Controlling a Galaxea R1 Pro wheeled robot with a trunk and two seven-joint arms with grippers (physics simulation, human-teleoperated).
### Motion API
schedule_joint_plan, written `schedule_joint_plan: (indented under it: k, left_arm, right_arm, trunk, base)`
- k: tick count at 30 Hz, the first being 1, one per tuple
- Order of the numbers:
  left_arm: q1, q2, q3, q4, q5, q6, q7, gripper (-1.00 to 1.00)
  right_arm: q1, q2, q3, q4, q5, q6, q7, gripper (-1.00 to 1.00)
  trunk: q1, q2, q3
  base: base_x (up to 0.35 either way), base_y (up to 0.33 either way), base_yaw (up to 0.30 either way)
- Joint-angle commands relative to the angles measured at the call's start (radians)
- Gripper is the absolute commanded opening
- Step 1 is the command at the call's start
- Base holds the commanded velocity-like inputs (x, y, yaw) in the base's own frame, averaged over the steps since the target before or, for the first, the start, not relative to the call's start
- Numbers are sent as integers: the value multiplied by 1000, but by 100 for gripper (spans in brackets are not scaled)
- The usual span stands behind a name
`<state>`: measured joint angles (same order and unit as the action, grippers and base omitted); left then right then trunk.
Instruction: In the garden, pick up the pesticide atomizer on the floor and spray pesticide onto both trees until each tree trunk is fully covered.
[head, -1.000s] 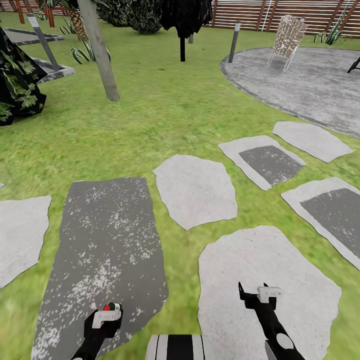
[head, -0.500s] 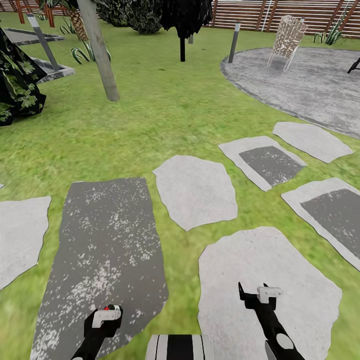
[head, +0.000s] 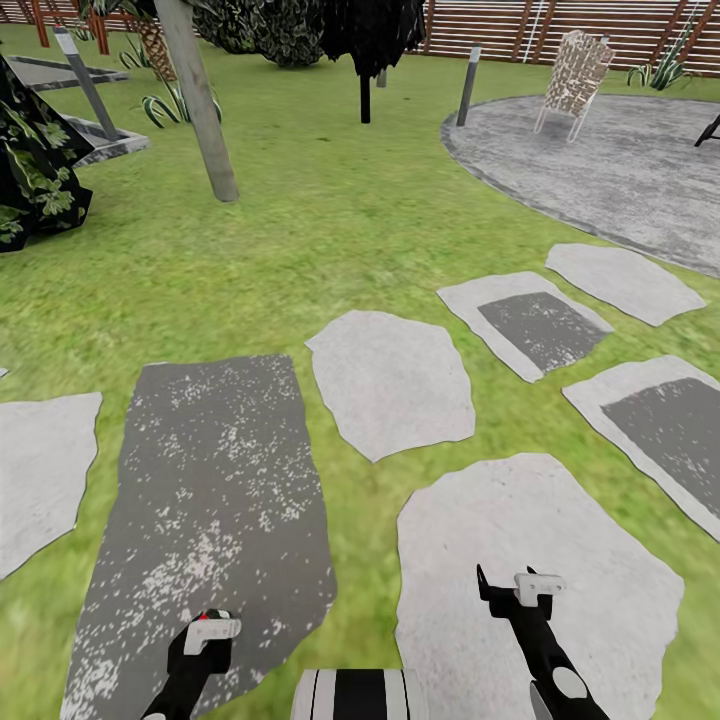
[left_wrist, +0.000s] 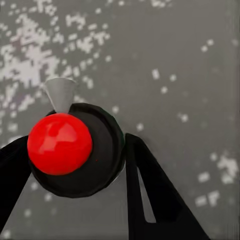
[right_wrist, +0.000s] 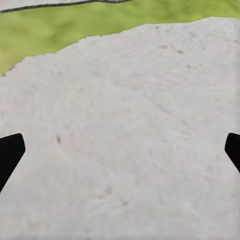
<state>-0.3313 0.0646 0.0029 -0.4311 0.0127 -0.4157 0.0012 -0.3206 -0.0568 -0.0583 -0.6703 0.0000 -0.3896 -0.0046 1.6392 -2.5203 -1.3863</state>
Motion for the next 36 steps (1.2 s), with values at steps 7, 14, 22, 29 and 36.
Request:
schedule_joint_plan:
  k: [7,14,22,29,36]
  left_arm:
    - [3,0,-1,-9,0,-2,0,-100]
    - [4,0,-1,-12,0,-2,0,-100]
    - [5,0,-1,-12,0,-2,-3,-100]
    - [5,0,-1,-12,0,-2,-3,-100]
    - [5,0,-1,-12,0,-2,-3,-100]
  right_arm:
    - [0,0,0,1,0,0,0,100]
    - [0,0,0,1,0,0,0,100]
    - [0,0,0,1,0,0,0,100]
    - [0,1,1,2,1,0,0,100]
    - [0,2,2,2,2,0,0,100]
  trunk:
    - [0,0,0]
    - [0,0,0]
    - [-2,1,19]
    - [-5,3,46]
    - [-9,4,73]
  base:
    - [0,0,0]
    - [0,0,0]
    - [0,0,0]
    - [0,0,0]
    - [0,0,0]
